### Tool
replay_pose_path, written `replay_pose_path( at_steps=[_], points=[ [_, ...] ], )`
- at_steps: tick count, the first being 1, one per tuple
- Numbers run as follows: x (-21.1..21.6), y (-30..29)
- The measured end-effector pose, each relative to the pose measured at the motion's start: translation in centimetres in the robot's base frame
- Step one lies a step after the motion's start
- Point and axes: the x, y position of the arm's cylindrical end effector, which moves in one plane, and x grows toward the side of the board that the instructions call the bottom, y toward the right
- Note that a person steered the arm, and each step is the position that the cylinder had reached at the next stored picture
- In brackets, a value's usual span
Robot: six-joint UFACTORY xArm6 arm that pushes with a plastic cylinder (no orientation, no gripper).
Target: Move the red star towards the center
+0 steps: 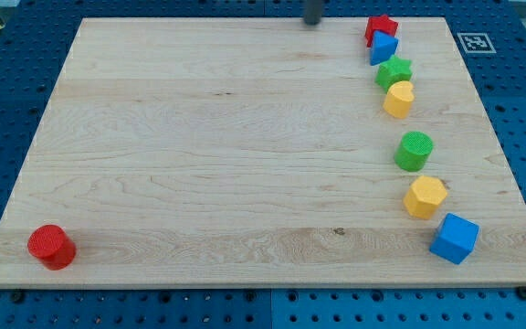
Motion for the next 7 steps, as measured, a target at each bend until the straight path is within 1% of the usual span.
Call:
replay_pose_path(
  at_steps=[1, 2, 3, 4, 5, 7],
  points=[
    [0.0, 3.4],
    [0.0, 3.8],
    [0.0, 8.0],
    [1.6, 9.1],
    [3.3, 8.4],
    [3.4, 7.3]
  ],
)
